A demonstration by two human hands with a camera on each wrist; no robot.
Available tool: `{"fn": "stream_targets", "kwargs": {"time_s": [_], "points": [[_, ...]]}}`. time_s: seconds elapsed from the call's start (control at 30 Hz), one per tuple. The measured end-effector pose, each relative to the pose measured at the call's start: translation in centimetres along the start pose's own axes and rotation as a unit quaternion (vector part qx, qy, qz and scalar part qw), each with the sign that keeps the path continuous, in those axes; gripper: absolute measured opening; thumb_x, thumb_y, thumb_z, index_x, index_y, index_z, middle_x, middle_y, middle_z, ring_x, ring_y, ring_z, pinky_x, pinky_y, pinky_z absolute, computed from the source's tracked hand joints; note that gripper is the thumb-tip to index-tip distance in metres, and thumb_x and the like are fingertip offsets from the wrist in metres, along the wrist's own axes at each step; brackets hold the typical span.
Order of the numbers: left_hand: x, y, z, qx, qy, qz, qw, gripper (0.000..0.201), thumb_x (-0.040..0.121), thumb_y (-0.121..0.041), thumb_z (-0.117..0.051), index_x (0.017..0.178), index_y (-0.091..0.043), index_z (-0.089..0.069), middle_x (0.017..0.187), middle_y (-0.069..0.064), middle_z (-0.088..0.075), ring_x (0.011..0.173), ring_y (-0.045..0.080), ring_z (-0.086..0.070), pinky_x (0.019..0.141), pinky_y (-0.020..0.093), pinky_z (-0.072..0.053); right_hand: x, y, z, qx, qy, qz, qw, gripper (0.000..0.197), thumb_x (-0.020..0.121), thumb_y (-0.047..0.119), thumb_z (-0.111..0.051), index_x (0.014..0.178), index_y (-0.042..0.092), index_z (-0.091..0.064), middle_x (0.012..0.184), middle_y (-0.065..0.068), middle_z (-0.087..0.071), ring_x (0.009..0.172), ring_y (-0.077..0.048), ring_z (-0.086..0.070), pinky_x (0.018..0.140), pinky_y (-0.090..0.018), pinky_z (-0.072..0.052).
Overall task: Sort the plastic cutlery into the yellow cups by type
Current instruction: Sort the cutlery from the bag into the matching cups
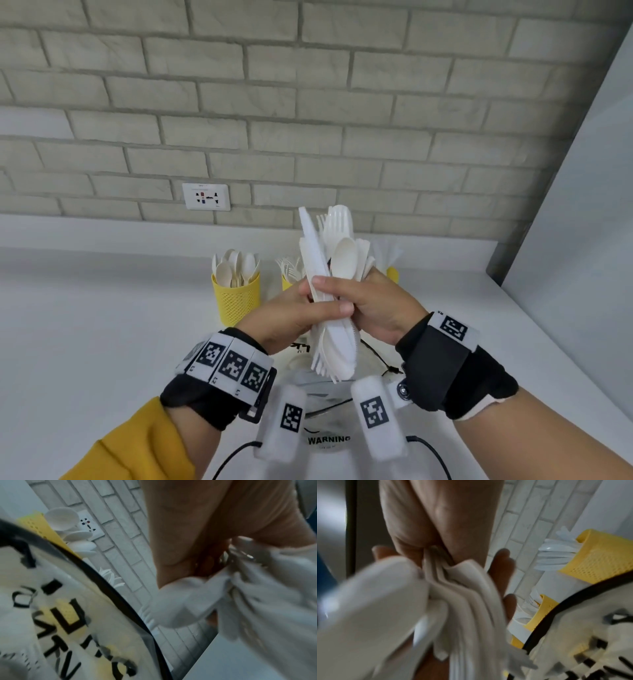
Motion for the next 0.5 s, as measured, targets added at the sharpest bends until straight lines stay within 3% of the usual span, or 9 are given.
{"fn": "stream_targets", "kwargs": {"time_s": [0.1, 0.17, 0.23, 0.27, 0.3, 0.37, 0.43, 0.5], "points": [[0.3, 0.5, -0.1, 0.006, 0.006, -0.001, 1.0, 0.026, 0.08, -0.003, -0.059, 0.103, -0.015, -0.063, 0.088, -0.004, -0.073, 0.088, 0.006, -0.068, 0.072, 0.016, -0.051, 0.4, -0.1, 0.2, -0.098, -0.019, 0.009, 0.995, 0.014, 0.083, 0.01, -0.065, 0.095, 0.003, -0.067, 0.089, -0.01, -0.07, 0.086, -0.019, -0.069, 0.075, -0.027, -0.056], [0.5, 0.8, -0.1, 0.016, -0.008, 0.004, 1.0, 0.023, 0.078, -0.01, -0.056, 0.098, -0.012, -0.065, 0.084, 0.002, -0.071, 0.083, 0.011, -0.067, 0.069, 0.018, -0.05, 1.2, -0.5, 1.1, -0.192, -0.056, -0.005, 0.98, 0.033, 0.076, 0.03, -0.074, 0.101, 0.01, -0.064, 0.093, -0.007, -0.071, 0.088, -0.018, -0.067, 0.068, -0.025, -0.055], [0.7, 1.2, -0.1, 0.001, -0.036, 0.012, 0.999, 0.019, 0.074, -0.014, -0.057, 0.09, -0.01, -0.065, 0.075, 0.006, -0.065, 0.075, 0.017, -0.063, 0.066, 0.023, -0.05, 1.7, -0.7, 1.8, -0.285, -0.07, -0.039, 0.955, 0.054, 0.063, 0.06, -0.072, 0.101, 0.022, -0.065, 0.099, -0.003, -0.071, 0.099, -0.019, -0.063, 0.079, -0.032, -0.056], [0.9, 1.3, 0.0, -0.011, -0.056, 0.017, 0.998, 0.016, 0.072, -0.014, -0.058, 0.085, -0.009, -0.065, 0.07, 0.005, -0.063, 0.071, 0.018, -0.06, 0.066, 0.025, -0.05, 1.8, -0.7, 1.9, -0.312, -0.064, -0.054, 0.947, 0.056, 0.064, 0.065, -0.067, 0.101, 0.023, -0.066, 0.101, -0.003, -0.071, 0.102, -0.02, -0.063, 0.087, -0.036, -0.054], [1.1, 1.5, 0.1, -0.025, -0.076, 0.018, 0.997, 0.013, 0.071, -0.014, -0.058, 0.081, -0.01, -0.065, 0.067, 0.004, -0.062, 0.069, 0.019, -0.059, 0.065, 0.026, -0.05, 1.9, -0.7, 1.8, -0.317, -0.057, -0.061, 0.945, 0.053, 0.072, 0.062, -0.061, 0.102, 0.018, -0.066, 0.1, -0.003, -0.071, 0.099, -0.019, -0.064, 0.09, -0.036, -0.053], [1.6, 1.7, 0.4, -0.072, -0.111, 0.017, 0.991, 0.019, 0.071, -0.014, -0.059, 0.087, -0.007, -0.069, 0.073, 0.009, -0.066, 0.072, 0.022, -0.061, 0.067, 0.028, -0.051, 1.7, -0.4, 2.0, -0.331, -0.089, -0.038, 0.939, 0.045, 0.084, 0.05, -0.055, 0.105, 0.011, -0.058, 0.094, -0.001, -0.063, 0.082, -0.013, -0.062, 0.08, -0.024, -0.05], [2.0, 1.7, 1.2, -0.133, -0.161, 0.039, 0.977, 0.032, 0.074, -0.016, -0.062, 0.101, 0.002, -0.066, 0.094, 0.017, -0.066, 0.084, 0.025, -0.061, 0.074, 0.029, -0.049, 1.1, 0.3, 2.3, -0.354, -0.175, 0.06, 0.917, 0.027, 0.086, 0.035, -0.059, 0.106, 0.017, -0.054, 0.087, 0.003, -0.052, 0.07, -0.008, -0.051, 0.066, -0.011, -0.042], [2.3, 1.5, 2.0, -0.167, -0.174, 0.057, 0.969, 0.021, 0.084, -0.016, -0.061, 0.096, 0.001, -0.064, 0.09, 0.015, -0.068, 0.081, 0.022, -0.064, 0.074, 0.027, -0.05, 0.7, 0.7, 1.8, -0.358, -0.173, 0.14, 0.907, 0.015, 0.084, 0.02, -0.065, 0.096, 0.019, -0.058, 0.085, 0.003, -0.051, 0.066, -0.007, -0.047, 0.062, -0.007, -0.039]]}}
Point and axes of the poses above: each hand's wrist, its own x-axis towards the middle knuckle, its own z-axis out of the back of the hand, y = z × x, the point moved 3 cm from there along x, towards the middle knuckle
